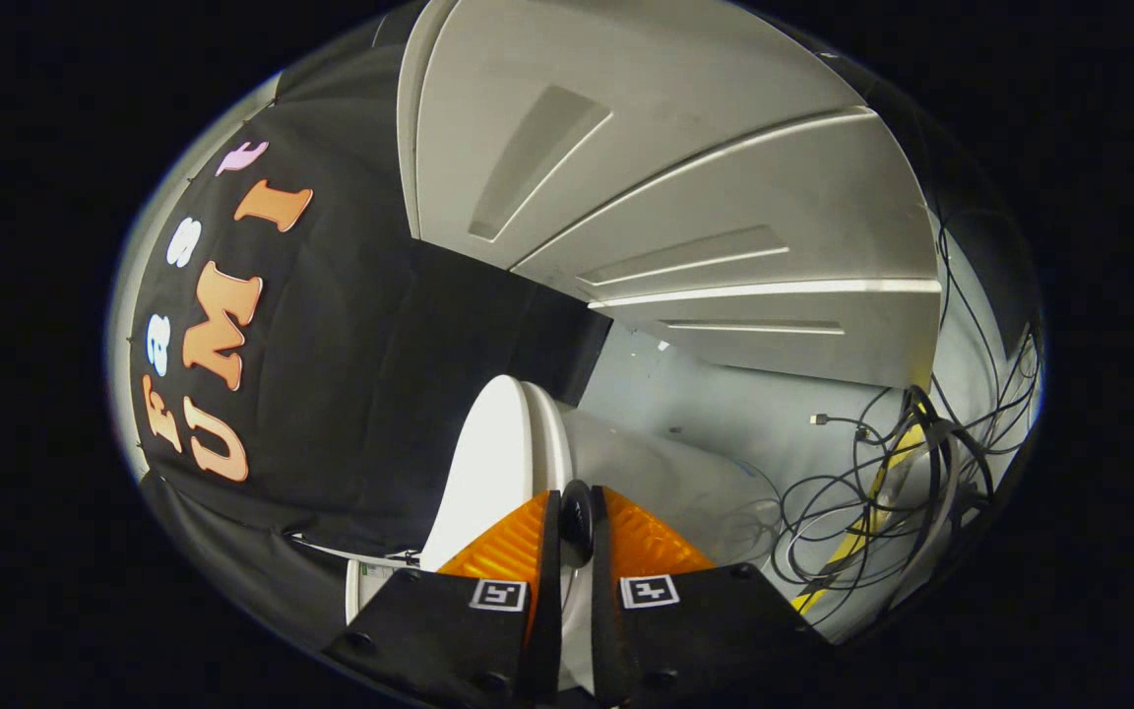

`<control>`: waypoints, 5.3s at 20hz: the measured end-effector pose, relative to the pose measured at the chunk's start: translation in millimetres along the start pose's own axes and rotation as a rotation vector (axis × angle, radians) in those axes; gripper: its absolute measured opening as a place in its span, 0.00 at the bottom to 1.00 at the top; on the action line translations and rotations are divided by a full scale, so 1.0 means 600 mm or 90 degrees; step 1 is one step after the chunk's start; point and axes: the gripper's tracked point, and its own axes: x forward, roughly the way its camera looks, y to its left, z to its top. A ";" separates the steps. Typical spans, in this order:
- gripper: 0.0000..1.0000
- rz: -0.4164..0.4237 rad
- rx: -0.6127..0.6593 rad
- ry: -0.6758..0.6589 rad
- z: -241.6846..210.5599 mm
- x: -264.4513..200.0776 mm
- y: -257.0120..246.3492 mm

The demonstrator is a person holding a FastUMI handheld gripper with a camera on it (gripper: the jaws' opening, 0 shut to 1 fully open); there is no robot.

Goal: Open the toilet lid.

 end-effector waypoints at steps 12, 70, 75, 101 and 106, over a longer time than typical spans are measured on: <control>0.08 0.006 0.044 0.011 0.000 -0.002 -0.004; 0.08 0.086 -0.626 -0.215 -0.031 -0.121 0.464; 0.08 0.095 -0.676 -0.225 -0.056 -0.127 0.504; 0.08 0.184 -0.857 -0.228 -0.221 -0.158 0.683; 0.08 0.185 -0.901 -0.242 -0.280 -0.164 0.723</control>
